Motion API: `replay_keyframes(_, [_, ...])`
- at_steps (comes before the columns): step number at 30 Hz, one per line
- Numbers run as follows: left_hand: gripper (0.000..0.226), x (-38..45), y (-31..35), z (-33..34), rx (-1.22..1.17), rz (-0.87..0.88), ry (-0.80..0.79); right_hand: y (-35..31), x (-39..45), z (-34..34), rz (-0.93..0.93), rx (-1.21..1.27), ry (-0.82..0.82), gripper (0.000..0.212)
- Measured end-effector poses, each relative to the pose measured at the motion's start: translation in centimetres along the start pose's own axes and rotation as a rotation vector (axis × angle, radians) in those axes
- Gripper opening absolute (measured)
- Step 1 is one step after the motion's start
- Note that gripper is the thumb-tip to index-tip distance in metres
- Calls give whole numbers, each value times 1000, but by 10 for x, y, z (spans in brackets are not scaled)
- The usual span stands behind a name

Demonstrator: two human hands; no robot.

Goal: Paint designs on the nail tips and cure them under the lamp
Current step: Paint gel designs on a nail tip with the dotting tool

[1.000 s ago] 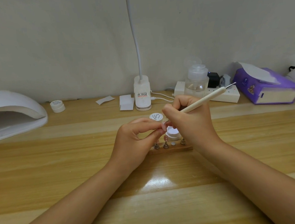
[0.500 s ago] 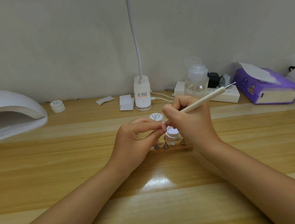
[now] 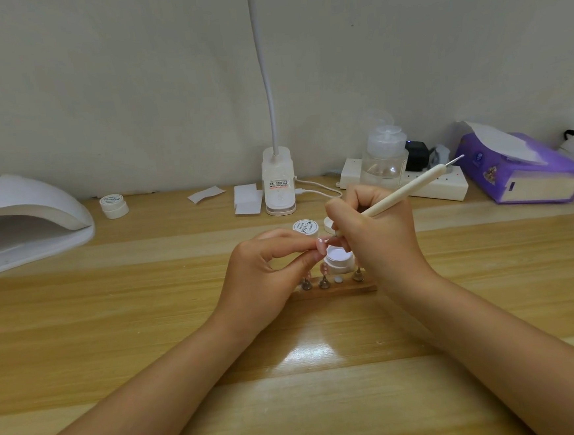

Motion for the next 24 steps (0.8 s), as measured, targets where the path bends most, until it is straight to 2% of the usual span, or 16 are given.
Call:
replay_keyframes(4, [24,0,1,-1,0,8,8,-4,-2,4,-30,-17,-41,29])
replay_keyframes(7, [23,0,1,-1,2,20,10,-6,-3,7,-50,-3,-72,36])
replay_keyframes(11, [24,0,2,-2,0,27,11,-7,-4,9,-70,3,-88,40])
replay_keyframes(18, [19,0,1,-1,2,20,5,-6,-3,9,-77,-8,-95,37])
replay_keyframes(24, [24,0,0,-1,-2,12,7,-6,-3,10,-88,-10,-92,38])
Point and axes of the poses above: each hand's wrist, its own x-axis towards the middle knuckle, its own z-axis out of the palm, y = z × x, the point moved 10 cm from there along x, towards the middle knuckle, and after that the axes turned 7 degrees about -x, right-handed, at the moved point
